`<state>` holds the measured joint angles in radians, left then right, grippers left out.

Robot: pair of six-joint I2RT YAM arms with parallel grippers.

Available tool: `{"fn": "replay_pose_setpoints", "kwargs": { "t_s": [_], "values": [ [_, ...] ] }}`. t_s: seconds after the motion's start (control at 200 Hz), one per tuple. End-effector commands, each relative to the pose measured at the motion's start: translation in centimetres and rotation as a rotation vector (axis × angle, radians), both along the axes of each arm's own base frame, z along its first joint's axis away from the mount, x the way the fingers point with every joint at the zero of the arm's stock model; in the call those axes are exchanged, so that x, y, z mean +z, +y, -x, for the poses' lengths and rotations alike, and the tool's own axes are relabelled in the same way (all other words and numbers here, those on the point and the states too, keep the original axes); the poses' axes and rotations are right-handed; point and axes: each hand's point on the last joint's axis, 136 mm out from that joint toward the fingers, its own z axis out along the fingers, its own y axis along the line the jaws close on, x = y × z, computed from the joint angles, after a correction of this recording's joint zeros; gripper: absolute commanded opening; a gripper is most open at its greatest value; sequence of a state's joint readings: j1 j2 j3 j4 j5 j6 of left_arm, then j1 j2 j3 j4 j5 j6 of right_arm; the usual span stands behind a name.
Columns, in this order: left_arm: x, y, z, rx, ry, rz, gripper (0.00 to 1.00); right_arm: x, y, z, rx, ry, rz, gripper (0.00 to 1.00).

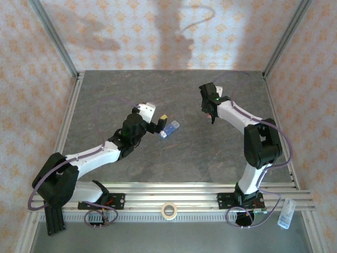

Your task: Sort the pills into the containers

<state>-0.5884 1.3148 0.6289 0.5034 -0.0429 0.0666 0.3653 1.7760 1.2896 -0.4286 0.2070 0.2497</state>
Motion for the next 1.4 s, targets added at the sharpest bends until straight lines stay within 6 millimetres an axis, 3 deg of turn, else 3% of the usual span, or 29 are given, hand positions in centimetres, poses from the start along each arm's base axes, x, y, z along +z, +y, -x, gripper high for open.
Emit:
{"fn": "replay_pose_setpoints", "kwargs": {
  "t_s": [0.0, 0.41, 0.596, 0.701, 0.806, 0.956, 1.111, 1.231, 1.396],
  "values": [
    [1.6, 0.6, 0.0, 0.043, -0.039, 0.124, 1.00, -0.1, -1.0, -0.5, -0.046, -0.036, 0.020, 0.40],
    [3.6, 1.7, 0.5, 0.055, -0.073, 0.126, 1.00, -3.8, -0.2, 1.0, -0.084, 0.058, -0.090, 0.46],
    [3.4, 2.4, 1.0, 0.069, -0.069, 0.109, 1.00, -5.1, 0.1, 1.4, -0.079, 0.096, -0.105, 0.56],
    [3.1, 2.5, 0.8, 0.074, -0.064, 0.108, 1.00, -5.2, 0.1, 1.6, -0.070, 0.105, -0.106, 0.69],
    [2.7, 2.5, 0.5, 0.085, -0.056, 0.114, 1.00, -3.5, 0.3, 1.7, -0.049, 0.078, -0.125, 0.76],
    [2.2, 2.5, -0.1, 0.108, -0.055, 0.135, 1.00, 0.9, 1.0, 1.3, 0.012, 0.026, -0.161, 0.78],
    [1.7, 2.7, -1.0, 0.146, -0.047, 0.136, 1.00, 4.3, 3.9, 1.0, 0.154, 0.043, -0.257, 0.78],
    [1.4, 3.2, -1.8, 0.184, -0.033, 0.132, 1.00, 5.5, 6.7, 0.9, 0.255, 0.087, -0.357, 0.76],
    [0.5, 3.8, -2.9, 0.224, 0.021, 0.140, 1.00, 4.7, 10.7, 0.8, 0.365, 0.191, -0.423, 0.68]
  ]
}}
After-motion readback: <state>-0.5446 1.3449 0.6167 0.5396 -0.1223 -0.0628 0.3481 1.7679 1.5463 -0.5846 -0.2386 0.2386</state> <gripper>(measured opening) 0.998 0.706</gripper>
